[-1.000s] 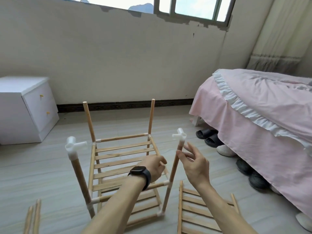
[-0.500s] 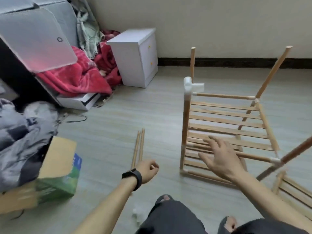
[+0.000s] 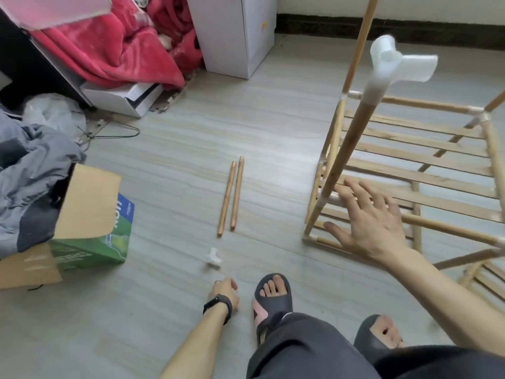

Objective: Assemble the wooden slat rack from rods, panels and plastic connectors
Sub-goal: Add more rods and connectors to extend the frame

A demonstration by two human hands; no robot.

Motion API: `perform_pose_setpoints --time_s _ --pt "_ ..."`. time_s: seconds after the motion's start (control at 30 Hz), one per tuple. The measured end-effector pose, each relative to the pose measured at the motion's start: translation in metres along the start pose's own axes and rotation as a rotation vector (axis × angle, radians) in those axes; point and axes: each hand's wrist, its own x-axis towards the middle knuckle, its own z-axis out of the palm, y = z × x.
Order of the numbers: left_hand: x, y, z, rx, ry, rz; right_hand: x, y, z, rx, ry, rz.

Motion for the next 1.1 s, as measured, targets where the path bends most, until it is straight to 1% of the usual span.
perform_pose_setpoints --time_s 0.07,0.13,0.2,0.3,0.37,0.43,0.53,0.57,0.63,0.67,0.73,0.8,0.87,0.97,1.03,1.1 --pt "0.003 0.01 -0.006 -0.162 -0.012 0.002 -0.001 -0.002 -0.002 -0.003 -0.016 0.008" --pt "0.002 0.028 -0.023 -0.457 -0.093 0.065 -0.002 -0.003 -0.006 -0.01 -0.05 0.017" --pt "-0.011 0.054 -0.052 -0.693 -0.192 0.194 -0.003 -0.004 -0.01 0.009 -0.101 0.01" --pt "-0.046 0.103 -0.098 -0.843 -0.305 0.399 -0.004 -0.001 -0.019 0.094 -0.199 -0.017" --pt "-0.075 0.135 -0.125 -0.855 -0.326 0.509 -0.002 0.002 -0.029 0.178 -0.262 -0.035" --pt "-0.104 0.161 -0.144 -0.822 -0.332 0.617 -0.001 0.004 -0.043 0.352 -0.271 -0.027" --pt "-0.14 0.186 -0.161 -0.719 -0.325 0.752 -0.01 0.007 -0.07 0.893 -0.178 0.096" --pt "-0.15 0.192 -0.163 -0.686 -0.314 0.78 -0.015 0.009 -0.079 1.032 -0.141 0.127" --pt "-0.163 0.201 -0.163 -0.632 -0.277 0.81 -0.026 0.011 -0.096 1.235 -0.095 0.131" --pt "-0.169 0.205 -0.162 -0.608 -0.258 0.817 -0.033 0.013 -0.104 1.324 -0.089 0.104" --pt "-0.181 0.212 -0.16 -0.578 -0.237 0.82 -0.045 0.014 -0.118 1.422 -0.074 0.045" --pt "-0.194 0.221 -0.159 -0.561 -0.256 0.804 -0.055 0.015 -0.128 1.438 -0.043 0.012" --pt "-0.208 0.229 -0.159 -0.551 -0.286 0.77 -0.06 0.016 -0.134 1.435 0.008 0.018" --pt "-0.224 0.238 -0.161 -0.513 -0.268 0.776 -0.062 0.02 -0.139 1.445 0.104 0.057" --pt "-0.228 0.241 -0.164 -0.525 -0.249 0.84 -0.062 0.023 -0.142 1.532 0.135 0.127" --pt "-0.231 0.243 -0.168 -0.596 -0.31 0.893 -0.062 0.026 -0.144 1.647 0.138 0.2"
